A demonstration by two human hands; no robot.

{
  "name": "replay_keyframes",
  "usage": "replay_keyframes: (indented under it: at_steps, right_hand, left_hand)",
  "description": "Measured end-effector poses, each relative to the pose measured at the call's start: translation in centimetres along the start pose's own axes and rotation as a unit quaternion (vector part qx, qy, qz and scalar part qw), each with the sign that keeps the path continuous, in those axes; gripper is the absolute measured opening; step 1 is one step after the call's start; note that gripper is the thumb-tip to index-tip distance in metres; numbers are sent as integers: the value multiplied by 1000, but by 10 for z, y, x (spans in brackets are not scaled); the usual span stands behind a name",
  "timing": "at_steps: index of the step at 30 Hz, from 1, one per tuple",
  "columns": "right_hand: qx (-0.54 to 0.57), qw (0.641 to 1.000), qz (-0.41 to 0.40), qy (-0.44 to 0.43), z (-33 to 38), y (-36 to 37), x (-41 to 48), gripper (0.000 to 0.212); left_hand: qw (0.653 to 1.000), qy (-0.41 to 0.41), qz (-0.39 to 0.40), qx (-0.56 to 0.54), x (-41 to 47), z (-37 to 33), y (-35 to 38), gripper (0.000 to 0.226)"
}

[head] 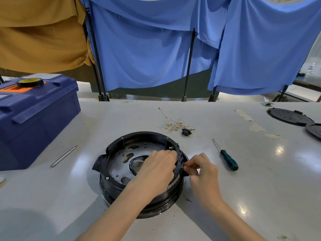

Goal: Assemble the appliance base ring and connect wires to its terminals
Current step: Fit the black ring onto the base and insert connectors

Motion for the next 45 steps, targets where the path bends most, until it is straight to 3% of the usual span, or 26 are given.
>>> replay_keyframes:
  at_steps: [12, 14, 17, 19, 22, 25, 30, 33, 35, 37, 38, 40, 42, 43, 45]
  right_hand:
    - [-6, 997, 37, 62, 4, -9, 0, 28]
    - [-41, 994, 54, 84, 13, -7, -2, 44]
    - [-90, 989, 67, 97, 22, -1, -5, 50]
    - [-125, 982, 97, 107, 27, 0, -4, 42]
    - [-115, 981, 100, 120, 30, -3, 7, 24]
    - [-140, 979, 97, 111, 32, -4, 22, 16]
    - [-148, 976, 114, 112, 25, -8, 59, 11]
    - [-146, 975, 134, 104, 23, -4, 74, 26]
    - [-168, 971, 141, 97, 25, -3, 75, 38]
    - [-219, 963, 136, 79, 31, -6, 66, 59]
    - [-244, 956, 139, 79, 35, -9, 59, 69]
    - [-302, 934, 170, 90, 41, -12, 42, 73]
    - [-341, 915, 194, 96, 43, -12, 34, 50]
    - [-347, 914, 187, 94, 43, -12, 34, 36]
    - [-362, 914, 163, 82, 38, -10, 41, 30]
  left_hand:
    - [998, -52, -7, -44, 0, 7, -2, 10]
    - [994, -77, -15, -73, 0, 13, -5, 5]
    - [983, -132, -61, -116, 6, 41, -15, 18]
    - [981, -157, -100, -51, 12, 70, -25, 34]
    - [979, -183, -53, -77, 10, 106, -27, 56]
    - [974, -186, -21, -131, 3, 121, -16, 56]
    - [973, -217, -81, -24, 4, 127, -19, 51]
    - [967, -233, -51, 94, 5, 118, -24, 32]
    - [951, -246, -36, 187, 6, 110, -27, 42]
    - [945, -247, -67, 202, 8, 109, -28, 34]
    - [952, -234, -83, 178, 8, 110, -26, 26]
    - [977, -193, -69, 52, 11, 114, -19, 46]
    - [982, -150, -24, -111, 13, 109, -15, 65]
    - [981, -136, -5, -135, 13, 105, -14, 67]
    - [987, -136, 5, -81, 16, 100, -11, 68]
Point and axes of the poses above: each hand's wrist, its own x-axis towards the middle knuckle, its own y-axis out of the palm, z = x × y, the point moved 1 cm from there along x, towards the middle knuckle, and after that the axes turned 6 degrees about x, right-handed, at the moved point
